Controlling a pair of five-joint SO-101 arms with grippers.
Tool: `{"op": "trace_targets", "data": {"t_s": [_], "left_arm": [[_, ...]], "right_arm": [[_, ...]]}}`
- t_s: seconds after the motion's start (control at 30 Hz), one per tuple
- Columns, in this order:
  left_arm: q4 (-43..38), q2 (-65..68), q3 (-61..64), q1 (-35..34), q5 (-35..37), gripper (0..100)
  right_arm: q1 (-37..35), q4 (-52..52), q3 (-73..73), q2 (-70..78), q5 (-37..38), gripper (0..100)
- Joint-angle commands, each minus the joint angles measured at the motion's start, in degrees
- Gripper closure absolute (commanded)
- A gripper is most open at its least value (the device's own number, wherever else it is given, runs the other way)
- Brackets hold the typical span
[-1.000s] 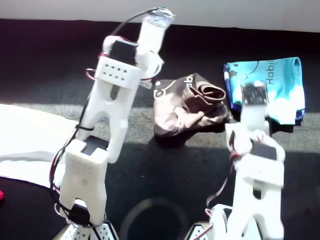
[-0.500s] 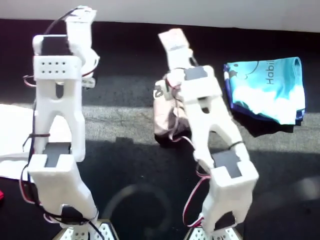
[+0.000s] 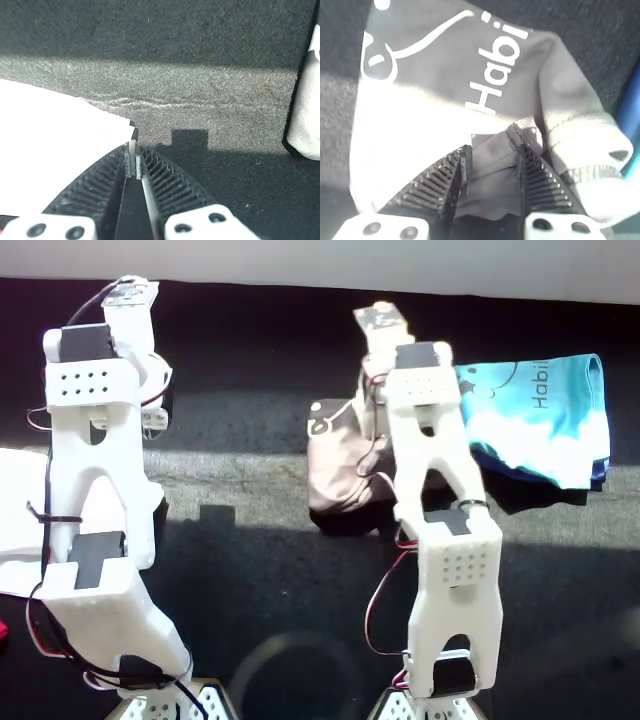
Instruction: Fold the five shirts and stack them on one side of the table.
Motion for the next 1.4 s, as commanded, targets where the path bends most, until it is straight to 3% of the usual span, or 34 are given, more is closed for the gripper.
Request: {"op": "trace_targets", "data": {"t_s": [0.0,0.43,0.63,0.73,0.87,0.93,1.13,1.23,1.37], "left_arm": [[-1.4,-3.1,-0.4,1.2,0.3,99],[-1.4,-3.1,-0.5,1.4,0.3,99],[-1.4,-3.1,-0.5,1.4,0.3,99],[-1.4,-3.1,-0.5,1.4,0.3,99],[-1.4,-3.1,-0.4,1.4,0.3,99],[-1.4,-3.1,-0.4,1.4,0.3,99],[-1.5,-3.1,-0.3,1.4,0.3,99],[-1.5,-3.1,-0.5,1.4,0.3,99],[-1.5,-3.1,-0.5,1.3,0.3,99]], "right_arm": [[0.8,6.5,-2.9,-0.7,4.7,84.7],[10.9,10.2,4.4,-9.7,7.2,90.7],[12.8,9.9,13.7,-20.4,13.3,90.7],[12.4,6.5,9.9,-24.9,12.9,90.6],[11.1,-3.9,6.7,-25.5,4.6,84.8],[7.4,-6.2,8.5,-23.6,1.1,82.4],[-5.1,-6.9,11.5,-13.1,2.5,82.6],[-5.2,-8.7,11.4,-7.5,4.1,82.6],[-0.3,-10.4,11.4,-3.8,5.6,82.6]]}}
